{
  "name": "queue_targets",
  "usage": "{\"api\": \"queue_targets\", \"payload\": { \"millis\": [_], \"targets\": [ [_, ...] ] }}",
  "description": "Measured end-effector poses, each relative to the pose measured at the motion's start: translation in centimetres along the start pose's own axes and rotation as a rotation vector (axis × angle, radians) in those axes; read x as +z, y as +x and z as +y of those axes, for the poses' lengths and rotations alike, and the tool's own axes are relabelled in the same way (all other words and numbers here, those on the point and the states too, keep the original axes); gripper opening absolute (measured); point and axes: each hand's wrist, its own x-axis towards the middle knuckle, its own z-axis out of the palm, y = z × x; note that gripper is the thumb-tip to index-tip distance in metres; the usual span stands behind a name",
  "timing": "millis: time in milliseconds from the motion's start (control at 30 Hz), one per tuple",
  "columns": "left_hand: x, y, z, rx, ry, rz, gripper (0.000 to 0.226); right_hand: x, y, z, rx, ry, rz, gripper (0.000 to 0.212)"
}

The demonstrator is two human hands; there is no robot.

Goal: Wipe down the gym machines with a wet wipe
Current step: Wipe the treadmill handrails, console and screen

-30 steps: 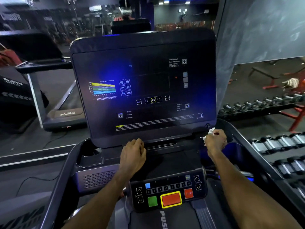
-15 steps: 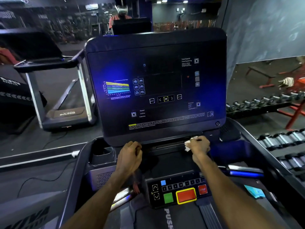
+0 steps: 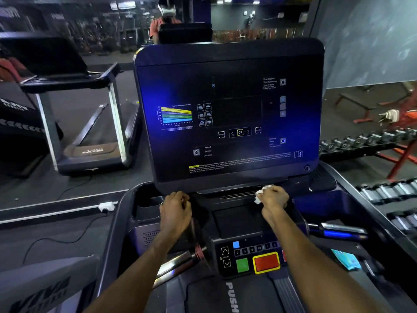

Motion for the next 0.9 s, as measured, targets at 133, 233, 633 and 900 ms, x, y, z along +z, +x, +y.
{"api": "queue_targets", "payload": {
  "millis": [133,233,633,900],
  "targets": [
    [-0.1,-0.2,-0.4,-0.091,-0.118,0.049,0.014,3.6,-4.8,3.2,0.029,-0.046,-0.103,0.024],
    [-0.2,-0.2,-0.2,-0.119,-0.202,0.084,0.020,3.7,-6.2,3.0,0.057,-0.024,-0.147,0.028],
    [-2.2,-0.2,-0.1,-0.340,-0.361,0.150,0.015,7.5,-11.6,5.9,0.124,-0.045,-0.235,0.026],
    [-2.4,0.4,-2.8,-0.406,-0.502,0.111,0.008,9.6,-14.7,8.1,0.018,-0.195,-0.258,0.023]
  ]
}}
